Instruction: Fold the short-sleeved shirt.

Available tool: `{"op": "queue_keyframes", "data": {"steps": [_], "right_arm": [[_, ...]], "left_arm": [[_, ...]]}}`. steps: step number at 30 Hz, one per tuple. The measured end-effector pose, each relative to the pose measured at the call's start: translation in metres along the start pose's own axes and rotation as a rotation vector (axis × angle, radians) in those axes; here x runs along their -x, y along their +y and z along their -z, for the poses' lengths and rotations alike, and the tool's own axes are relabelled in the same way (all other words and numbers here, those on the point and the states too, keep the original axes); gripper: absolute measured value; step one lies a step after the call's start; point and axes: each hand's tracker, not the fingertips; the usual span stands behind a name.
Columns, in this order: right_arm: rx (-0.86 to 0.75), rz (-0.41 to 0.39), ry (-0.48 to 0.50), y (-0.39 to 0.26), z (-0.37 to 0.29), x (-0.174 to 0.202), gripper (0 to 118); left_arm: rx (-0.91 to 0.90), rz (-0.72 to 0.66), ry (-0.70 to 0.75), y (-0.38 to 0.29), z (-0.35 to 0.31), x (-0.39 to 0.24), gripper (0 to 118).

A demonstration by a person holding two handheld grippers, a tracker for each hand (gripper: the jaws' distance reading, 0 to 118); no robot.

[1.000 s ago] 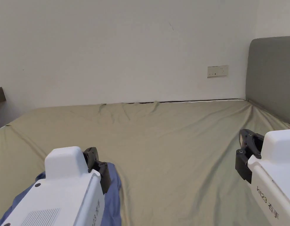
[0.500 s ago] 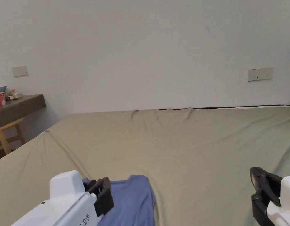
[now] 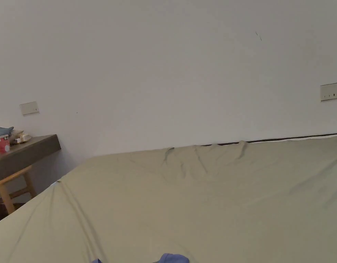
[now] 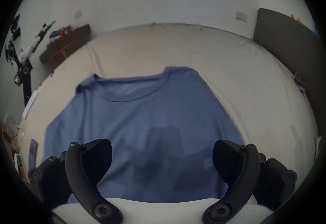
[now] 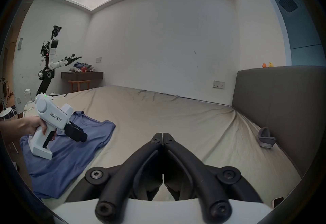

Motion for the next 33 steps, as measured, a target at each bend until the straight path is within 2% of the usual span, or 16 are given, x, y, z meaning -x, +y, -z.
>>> {"op": "queue_keyframes", "data": {"steps": [2, 3, 5, 8, 10, 11, 12, 13, 15, 20, 22, 25, 27, 28, 30, 33], "right_arm": [[0.027, 0.028, 0.01, -0.006, 0.006, -0.007, 0], [0.049, 0.055, 0.008, -0.009, 0.008, -0.01, 0], [0.05, 0.073, 0.013, -0.013, 0.007, -0.017, 0], [0.066, 0.087, 0.019, -0.015, 0.001, -0.029, 0], [0.07, 0.091, 0.012, -0.015, -0.004, -0.037, 0], [0.073, 0.1, 0.005, -0.014, -0.005, -0.041, 0], [0.077, 0.11, -0.001, -0.014, -0.006, -0.046, 0], [0.075, 0.121, -0.007, -0.014, -0.008, -0.048, 0], [0.072, 0.147, -0.014, -0.014, -0.011, -0.057, 0], [0.073, 0.12, -0.041, -0.014, -0.015, -0.073, 0], [0.074, 0.133, -0.072, -0.014, -0.014, -0.083, 0], [0.055, 0.209, -0.114, -0.014, -0.017, -0.104, 0], [0.092, 0.267, -0.182, -0.016, -0.024, -0.119, 0], [0.05, 0.232, -0.203, -0.012, -0.027, -0.124, 0], [0.052, 0.22, -0.254, -0.009, -0.036, -0.137, 0], [0.053, 0.209, -0.353, -0.001, -0.053, -0.16, 0]], "left_arm": [[-0.012, -0.028, 0.001, -0.004, -0.01, 0.005, 110], [-0.017, -0.029, 0.008, 0.023, 0.055, -0.014, 108], [-0.034, -0.021, 0.006, 0.024, 0.069, -0.018, 101], [-0.037, -0.06, 0.015, 0.015, 0.068, -0.032, 101], [-0.003, -0.106, -0.058, 0.015, 0.058, -0.033, 88], [-0.001, -0.098, -0.048, 0.017, 0.052, -0.031, 75], [-0.004, -0.121, -0.088, 0.019, 0.044, -0.029, 35], [0.009, -0.188, -0.108, 0.02, 0.04, -0.026, 2], [0.056, -0.384, -0.187, 0.038, 0.037, -0.013, 3], [0.064, -0.554, -0.262, 0.053, 0.028, 0.002, 3], [0.01, -0.616, -0.369, 0.068, 0.016, 0.001, 3], [-0.053, -0.564, -0.492, 0.1, -0.004, -0.03, 3], [-0.064, -0.455, -0.578, 0.126, -0.012, -0.063, 3], [-0.067, -0.401, -0.602, 0.137, -0.015, -0.087, 3], [-0.044, -0.295, -0.705, 0.152, -0.02, -0.133, 3], [0.022, -0.2, -0.962, 0.155, -0.035, -0.22, 3]]}}
